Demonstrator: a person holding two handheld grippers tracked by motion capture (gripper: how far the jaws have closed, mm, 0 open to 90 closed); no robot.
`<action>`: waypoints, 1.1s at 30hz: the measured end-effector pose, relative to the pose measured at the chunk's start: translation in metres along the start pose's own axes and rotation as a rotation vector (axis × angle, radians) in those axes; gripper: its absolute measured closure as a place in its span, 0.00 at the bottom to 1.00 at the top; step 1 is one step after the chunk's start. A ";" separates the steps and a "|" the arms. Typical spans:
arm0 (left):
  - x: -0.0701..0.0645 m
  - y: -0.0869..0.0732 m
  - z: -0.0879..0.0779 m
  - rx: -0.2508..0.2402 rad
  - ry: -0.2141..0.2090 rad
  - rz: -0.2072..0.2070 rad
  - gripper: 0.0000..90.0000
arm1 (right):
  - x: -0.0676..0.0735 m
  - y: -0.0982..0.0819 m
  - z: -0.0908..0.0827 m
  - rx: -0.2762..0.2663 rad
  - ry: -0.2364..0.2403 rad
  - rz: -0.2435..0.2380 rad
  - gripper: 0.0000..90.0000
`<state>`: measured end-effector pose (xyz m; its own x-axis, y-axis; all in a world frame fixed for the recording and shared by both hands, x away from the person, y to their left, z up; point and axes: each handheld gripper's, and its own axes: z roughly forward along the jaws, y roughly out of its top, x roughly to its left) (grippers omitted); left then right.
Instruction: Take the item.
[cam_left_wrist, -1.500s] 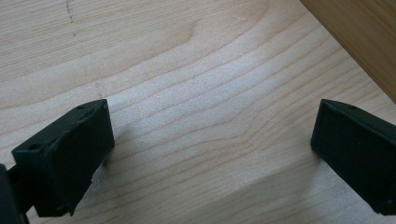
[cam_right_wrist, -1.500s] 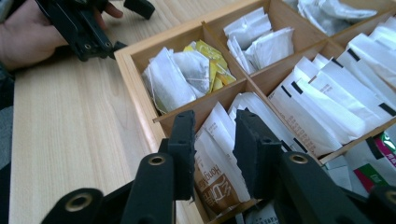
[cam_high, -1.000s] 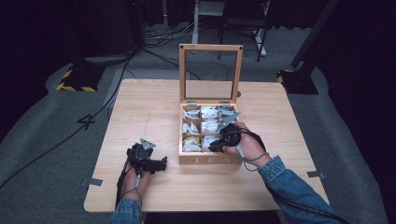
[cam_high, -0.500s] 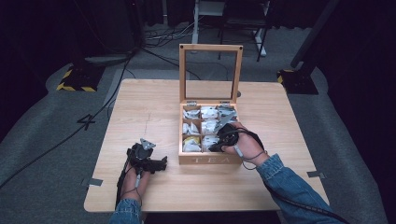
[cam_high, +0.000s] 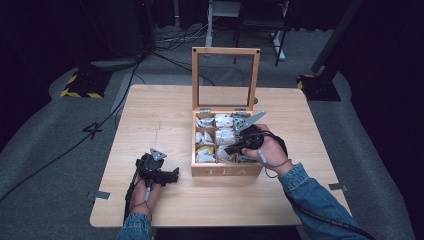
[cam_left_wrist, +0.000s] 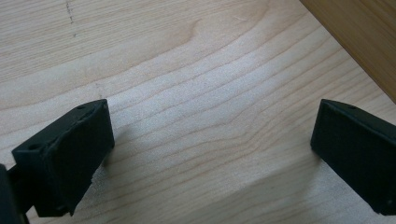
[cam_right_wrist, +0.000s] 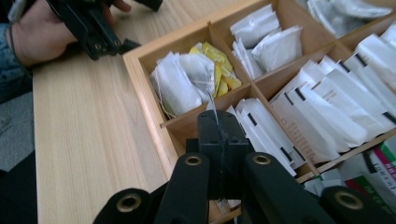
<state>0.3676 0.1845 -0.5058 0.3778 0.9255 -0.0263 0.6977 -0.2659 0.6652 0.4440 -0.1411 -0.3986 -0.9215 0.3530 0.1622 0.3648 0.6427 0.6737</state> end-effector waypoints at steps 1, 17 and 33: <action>0.000 0.000 0.000 0.000 0.000 0.000 0.00 | 0.000 0.000 -0.002 -0.010 0.002 0.000 1.00; 0.000 0.000 0.000 0.001 0.000 0.000 0.00 | 0.007 -0.012 -0.043 -0.248 -0.038 0.038 1.00; 0.000 0.000 0.000 0.000 0.000 0.000 0.00 | 0.022 -0.045 -0.092 -0.452 -0.101 0.054 1.00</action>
<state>0.3676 0.1845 -0.5058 0.3780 0.9255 -0.0263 0.6979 -0.2661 0.6650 0.3953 -0.2252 -0.3593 -0.8771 0.4563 0.1499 0.2965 0.2688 0.9164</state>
